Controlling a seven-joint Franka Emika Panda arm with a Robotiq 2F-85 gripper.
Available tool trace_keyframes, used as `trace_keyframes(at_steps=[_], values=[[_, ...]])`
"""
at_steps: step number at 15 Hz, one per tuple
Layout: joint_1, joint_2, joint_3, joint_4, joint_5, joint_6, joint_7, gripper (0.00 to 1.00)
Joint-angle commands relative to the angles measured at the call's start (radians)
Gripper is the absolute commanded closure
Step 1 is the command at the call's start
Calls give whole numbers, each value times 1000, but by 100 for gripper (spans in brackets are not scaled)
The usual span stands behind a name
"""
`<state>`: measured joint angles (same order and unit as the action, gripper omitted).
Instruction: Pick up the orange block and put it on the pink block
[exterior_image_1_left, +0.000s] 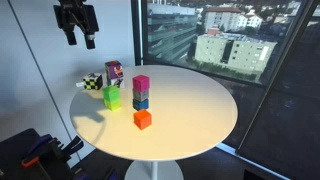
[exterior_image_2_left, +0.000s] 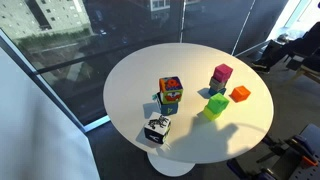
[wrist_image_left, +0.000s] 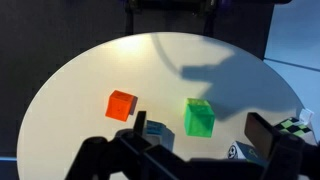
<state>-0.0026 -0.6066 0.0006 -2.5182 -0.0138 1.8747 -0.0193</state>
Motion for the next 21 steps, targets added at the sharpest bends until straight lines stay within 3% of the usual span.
trace_keyframes(at_steps=[1, 21], values=[[2, 0, -1, 2, -1, -2, 1, 0], [-15, 30, -14, -5, -15, 22, -1, 0]])
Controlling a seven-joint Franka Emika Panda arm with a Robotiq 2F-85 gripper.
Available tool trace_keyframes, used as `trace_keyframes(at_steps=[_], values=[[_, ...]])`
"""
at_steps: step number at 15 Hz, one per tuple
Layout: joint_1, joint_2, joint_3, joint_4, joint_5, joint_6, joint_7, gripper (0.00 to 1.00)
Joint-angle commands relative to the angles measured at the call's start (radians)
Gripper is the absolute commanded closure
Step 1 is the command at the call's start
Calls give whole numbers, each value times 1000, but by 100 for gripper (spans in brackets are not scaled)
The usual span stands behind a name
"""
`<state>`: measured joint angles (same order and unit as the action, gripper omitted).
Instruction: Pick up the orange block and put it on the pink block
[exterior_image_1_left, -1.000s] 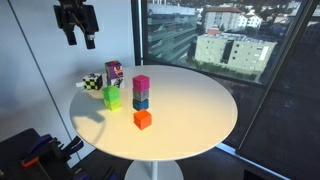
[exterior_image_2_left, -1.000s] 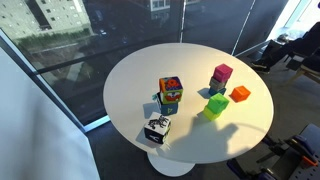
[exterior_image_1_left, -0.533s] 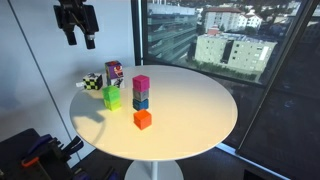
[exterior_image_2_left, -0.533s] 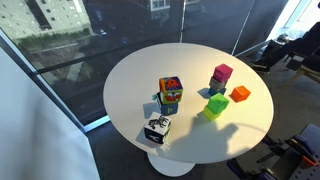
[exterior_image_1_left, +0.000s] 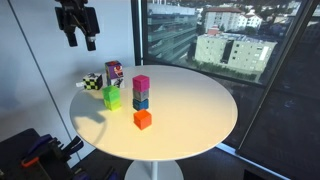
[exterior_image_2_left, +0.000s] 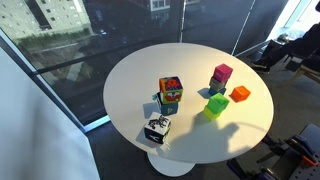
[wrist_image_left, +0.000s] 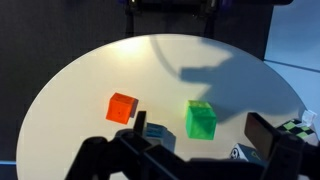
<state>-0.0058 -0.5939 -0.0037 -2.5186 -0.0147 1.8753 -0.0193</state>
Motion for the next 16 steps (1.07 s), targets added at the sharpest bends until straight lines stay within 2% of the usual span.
trace_keyframes(at_steps=[1, 8, 16], values=[[-14, 24, -14, -7, -14, 27, -3, 0], [-39, 66, -45, -39, -22, 122, -22, 0], [-99, 133, -73, -101, -78, 332, -10, 0]])
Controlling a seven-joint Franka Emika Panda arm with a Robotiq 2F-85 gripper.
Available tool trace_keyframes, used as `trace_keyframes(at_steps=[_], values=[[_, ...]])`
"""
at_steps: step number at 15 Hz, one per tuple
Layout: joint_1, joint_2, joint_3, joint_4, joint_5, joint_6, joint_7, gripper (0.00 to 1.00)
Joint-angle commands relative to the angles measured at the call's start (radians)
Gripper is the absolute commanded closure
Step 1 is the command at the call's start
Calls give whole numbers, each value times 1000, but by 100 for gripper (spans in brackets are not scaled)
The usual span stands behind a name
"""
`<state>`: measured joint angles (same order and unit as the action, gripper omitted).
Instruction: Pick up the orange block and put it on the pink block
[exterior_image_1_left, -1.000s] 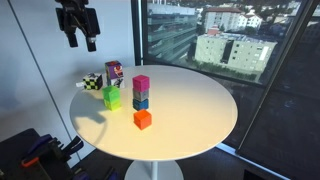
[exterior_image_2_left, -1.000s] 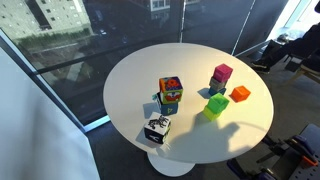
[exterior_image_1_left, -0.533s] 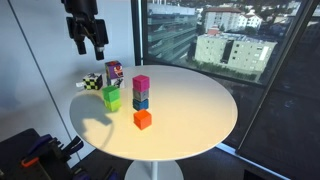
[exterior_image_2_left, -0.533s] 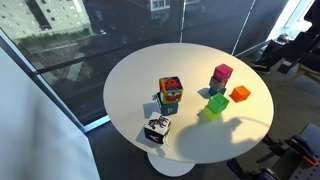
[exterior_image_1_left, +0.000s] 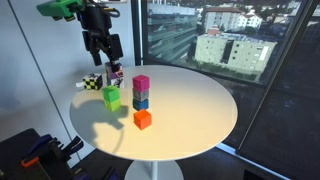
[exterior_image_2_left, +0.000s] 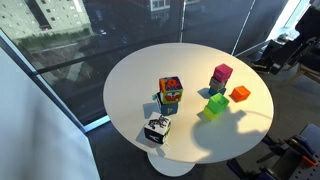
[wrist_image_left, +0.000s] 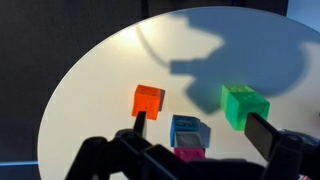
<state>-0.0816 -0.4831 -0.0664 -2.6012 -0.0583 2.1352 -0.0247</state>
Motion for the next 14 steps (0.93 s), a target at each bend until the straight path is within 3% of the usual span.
trace_keyframes(at_steps=[1, 5, 14], values=[[-30, 34, -12, -23, -43, 98, -3, 0], [-53, 96, -29, -33, -48, 171, 1, 0], [-79, 220, -83, 7, -33, 166, -14, 0]])
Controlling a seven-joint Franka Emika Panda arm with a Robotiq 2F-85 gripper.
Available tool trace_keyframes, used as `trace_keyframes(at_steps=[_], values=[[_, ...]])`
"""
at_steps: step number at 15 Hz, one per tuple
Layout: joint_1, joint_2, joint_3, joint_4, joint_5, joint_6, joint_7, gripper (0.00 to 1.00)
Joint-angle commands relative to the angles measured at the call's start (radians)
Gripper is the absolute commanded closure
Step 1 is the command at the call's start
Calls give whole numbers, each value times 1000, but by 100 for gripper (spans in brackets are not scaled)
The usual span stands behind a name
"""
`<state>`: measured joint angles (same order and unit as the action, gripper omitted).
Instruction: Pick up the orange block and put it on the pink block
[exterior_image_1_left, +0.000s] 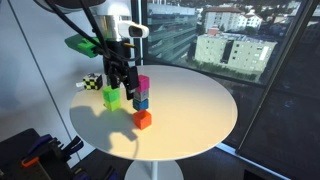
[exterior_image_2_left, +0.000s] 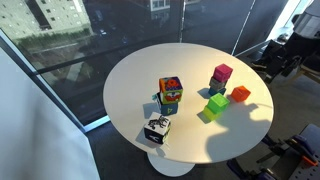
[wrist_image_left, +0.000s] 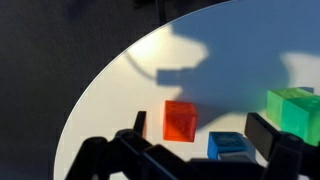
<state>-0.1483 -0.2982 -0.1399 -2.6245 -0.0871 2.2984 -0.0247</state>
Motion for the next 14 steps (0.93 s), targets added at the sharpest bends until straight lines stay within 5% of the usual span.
trace_keyframes(at_steps=[1, 14], values=[[-16, 38, -8, 36, -13, 0, -4, 0], [-8, 55, -15, 33, 25, -6, -20, 0]])
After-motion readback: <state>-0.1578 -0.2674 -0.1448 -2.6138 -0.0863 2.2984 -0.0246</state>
